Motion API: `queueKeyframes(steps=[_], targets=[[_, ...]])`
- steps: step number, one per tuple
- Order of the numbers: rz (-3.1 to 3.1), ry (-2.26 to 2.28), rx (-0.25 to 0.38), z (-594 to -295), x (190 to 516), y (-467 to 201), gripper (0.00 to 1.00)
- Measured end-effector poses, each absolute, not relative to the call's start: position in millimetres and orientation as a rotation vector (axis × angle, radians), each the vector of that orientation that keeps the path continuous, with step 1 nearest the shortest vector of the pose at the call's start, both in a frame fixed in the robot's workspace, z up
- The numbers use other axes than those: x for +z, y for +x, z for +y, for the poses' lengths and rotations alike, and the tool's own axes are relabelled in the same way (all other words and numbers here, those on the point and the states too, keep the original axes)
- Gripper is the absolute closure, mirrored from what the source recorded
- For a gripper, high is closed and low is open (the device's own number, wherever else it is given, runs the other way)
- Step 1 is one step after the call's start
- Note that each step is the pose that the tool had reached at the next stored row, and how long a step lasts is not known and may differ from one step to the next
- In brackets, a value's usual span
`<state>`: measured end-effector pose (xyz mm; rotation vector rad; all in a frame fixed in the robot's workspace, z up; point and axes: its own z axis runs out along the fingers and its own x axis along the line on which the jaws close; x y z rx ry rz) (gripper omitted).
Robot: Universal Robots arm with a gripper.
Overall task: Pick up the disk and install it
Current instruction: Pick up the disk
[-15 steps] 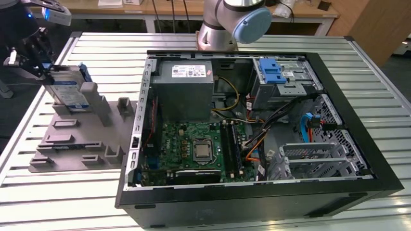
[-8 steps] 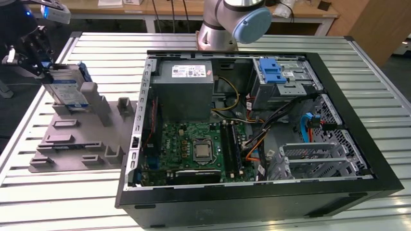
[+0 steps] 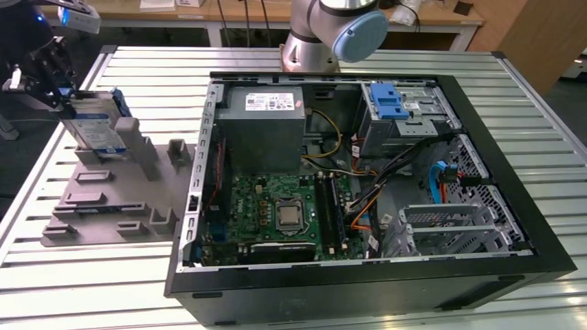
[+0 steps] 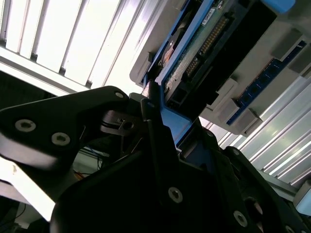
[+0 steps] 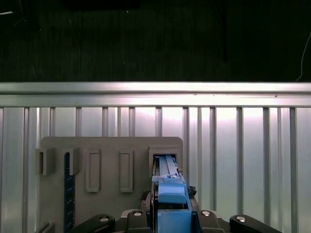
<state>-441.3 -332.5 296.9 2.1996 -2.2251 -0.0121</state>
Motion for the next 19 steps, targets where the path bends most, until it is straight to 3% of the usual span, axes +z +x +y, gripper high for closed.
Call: queueKeyframes(steps=[19], targets=[[-2.225, 2.2, -0.012, -332.4, 302.4, -441.3, 0.64]])
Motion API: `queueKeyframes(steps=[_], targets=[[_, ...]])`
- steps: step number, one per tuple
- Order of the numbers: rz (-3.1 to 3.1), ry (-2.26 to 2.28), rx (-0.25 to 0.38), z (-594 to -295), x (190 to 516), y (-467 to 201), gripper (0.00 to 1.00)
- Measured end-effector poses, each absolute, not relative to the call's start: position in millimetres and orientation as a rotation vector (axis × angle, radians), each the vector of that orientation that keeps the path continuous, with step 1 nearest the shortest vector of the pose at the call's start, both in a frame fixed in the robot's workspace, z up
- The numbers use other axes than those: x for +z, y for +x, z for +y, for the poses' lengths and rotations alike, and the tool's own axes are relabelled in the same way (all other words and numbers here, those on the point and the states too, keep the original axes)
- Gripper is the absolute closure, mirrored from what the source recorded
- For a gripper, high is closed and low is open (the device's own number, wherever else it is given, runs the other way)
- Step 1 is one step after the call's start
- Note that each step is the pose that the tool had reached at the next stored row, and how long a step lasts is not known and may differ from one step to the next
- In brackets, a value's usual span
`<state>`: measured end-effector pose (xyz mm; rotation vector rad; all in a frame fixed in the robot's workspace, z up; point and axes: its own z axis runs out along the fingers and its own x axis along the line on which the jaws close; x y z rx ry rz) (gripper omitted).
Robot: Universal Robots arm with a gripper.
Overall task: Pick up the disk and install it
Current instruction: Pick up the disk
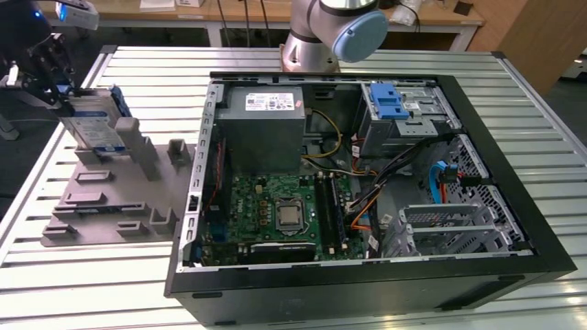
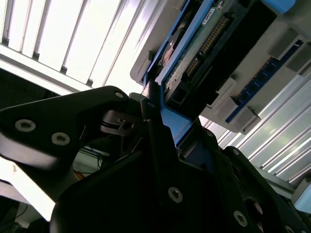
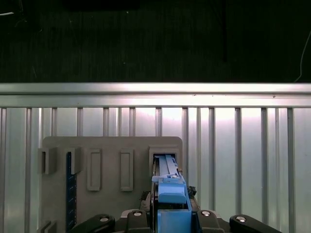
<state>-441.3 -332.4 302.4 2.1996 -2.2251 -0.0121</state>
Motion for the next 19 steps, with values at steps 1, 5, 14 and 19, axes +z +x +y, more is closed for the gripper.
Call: queueKeyframes(steps=[1, 5, 14, 19], targets=[[-2.225, 2.2, -0.012, -332.4, 302.6, -441.3, 0.64], [-2.225, 2.2, -0.012, -332.4, 303.7, -441.3, 0.64], [-2.225, 2.2, -0.012, -332.2, 305.6, -441.3, 0.64], [-2.225, 2.2, -0.012, -332.1, 306.6, -441.3, 0.64]])
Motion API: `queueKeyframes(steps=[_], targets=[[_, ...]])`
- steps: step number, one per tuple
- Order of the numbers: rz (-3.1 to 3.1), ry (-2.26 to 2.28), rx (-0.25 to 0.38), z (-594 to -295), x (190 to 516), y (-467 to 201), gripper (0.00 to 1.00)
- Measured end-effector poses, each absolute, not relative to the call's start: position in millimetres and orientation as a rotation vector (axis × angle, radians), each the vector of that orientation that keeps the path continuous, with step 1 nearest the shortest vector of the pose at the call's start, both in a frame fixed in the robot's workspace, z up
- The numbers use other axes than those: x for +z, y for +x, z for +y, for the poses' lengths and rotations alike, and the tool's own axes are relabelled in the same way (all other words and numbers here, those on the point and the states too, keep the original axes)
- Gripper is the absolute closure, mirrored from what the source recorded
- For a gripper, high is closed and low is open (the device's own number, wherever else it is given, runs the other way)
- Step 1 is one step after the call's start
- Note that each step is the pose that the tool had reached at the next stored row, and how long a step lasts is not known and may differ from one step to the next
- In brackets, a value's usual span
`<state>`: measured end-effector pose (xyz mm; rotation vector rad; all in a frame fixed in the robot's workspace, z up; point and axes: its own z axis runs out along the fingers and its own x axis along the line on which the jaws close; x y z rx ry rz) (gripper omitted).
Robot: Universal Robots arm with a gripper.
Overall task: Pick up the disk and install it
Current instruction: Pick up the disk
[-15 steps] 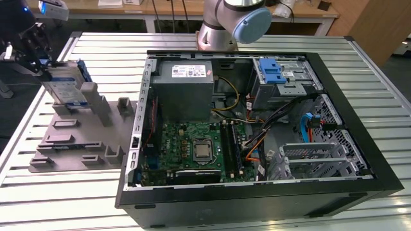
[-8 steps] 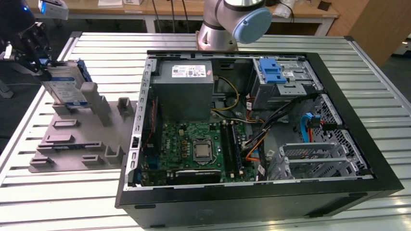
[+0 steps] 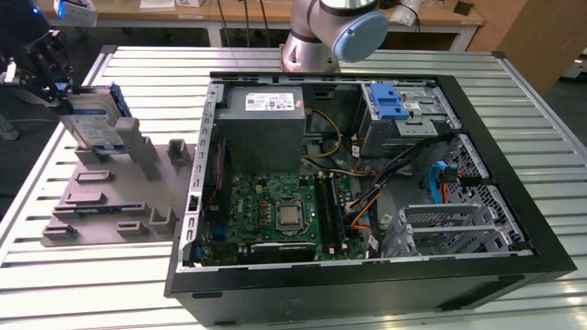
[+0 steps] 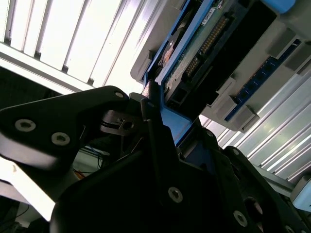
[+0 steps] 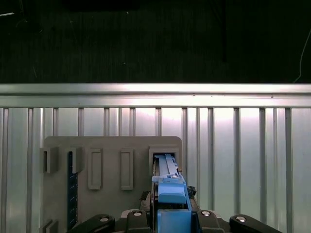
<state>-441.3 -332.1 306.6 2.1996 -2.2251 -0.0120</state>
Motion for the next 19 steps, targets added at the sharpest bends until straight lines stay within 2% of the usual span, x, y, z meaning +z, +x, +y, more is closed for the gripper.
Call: queueKeyframes(steps=[19], targets=[[-2.225, 2.2, -0.012, -331.8, 314.9, -441.3, 0.64]])
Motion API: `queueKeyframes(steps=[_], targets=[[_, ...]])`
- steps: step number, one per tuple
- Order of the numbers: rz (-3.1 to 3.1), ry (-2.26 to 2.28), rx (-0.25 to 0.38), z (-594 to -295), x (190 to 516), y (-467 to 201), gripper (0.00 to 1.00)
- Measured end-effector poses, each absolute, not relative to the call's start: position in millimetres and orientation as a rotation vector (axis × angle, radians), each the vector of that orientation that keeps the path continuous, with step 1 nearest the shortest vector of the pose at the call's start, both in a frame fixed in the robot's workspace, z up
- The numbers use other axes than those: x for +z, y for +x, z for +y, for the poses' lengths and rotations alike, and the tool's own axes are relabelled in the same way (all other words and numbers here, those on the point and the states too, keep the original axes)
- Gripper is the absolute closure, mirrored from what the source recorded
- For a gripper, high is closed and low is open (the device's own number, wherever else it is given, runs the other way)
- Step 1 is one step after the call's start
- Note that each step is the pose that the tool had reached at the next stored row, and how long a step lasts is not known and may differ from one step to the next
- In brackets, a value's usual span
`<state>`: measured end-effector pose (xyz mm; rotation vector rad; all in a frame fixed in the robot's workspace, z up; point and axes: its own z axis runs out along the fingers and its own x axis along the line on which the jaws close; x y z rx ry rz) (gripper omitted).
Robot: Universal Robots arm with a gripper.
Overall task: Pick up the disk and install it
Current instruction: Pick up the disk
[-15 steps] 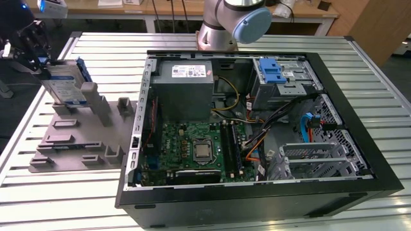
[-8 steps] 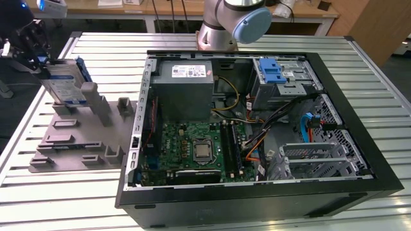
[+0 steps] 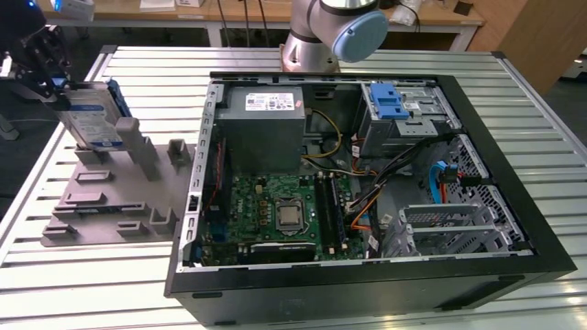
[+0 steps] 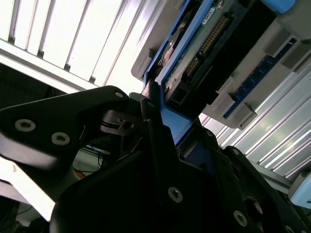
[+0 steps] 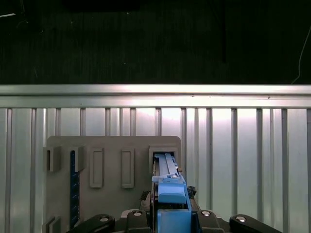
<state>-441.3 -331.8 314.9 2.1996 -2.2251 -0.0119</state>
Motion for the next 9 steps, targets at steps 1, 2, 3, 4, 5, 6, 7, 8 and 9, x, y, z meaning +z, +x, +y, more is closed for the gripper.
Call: queueKeyframes(steps=[1, 2, 3, 4, 5, 6, 7, 8, 9], targets=[[-2.225, 2.2, -0.012, -331.8, 315.1, -441.3, 0.64], [-2.225, 2.2, -0.012, -331.8, 315.3, -441.3, 0.64], [-2.225, 2.2, -0.012, -331.7, 315.5, -441.3, 0.64], [-2.225, 2.2, -0.012, -331.7, 315.8, -441.3, 0.64], [-2.225, 2.2, -0.012, -331.7, 316.0, -441.3, 0.64], [-2.225, 2.2, -0.012, -331.7, 316.3, -441.3, 0.64], [-2.225, 2.2, -0.012, -331.6, 316.5, -441.3, 0.64], [-2.225, 2.2, -0.012, -331.6, 316.7, -441.3, 0.64], [-2.225, 2.2, -0.012, -331.5, 317.0, -441.3, 0.64]])
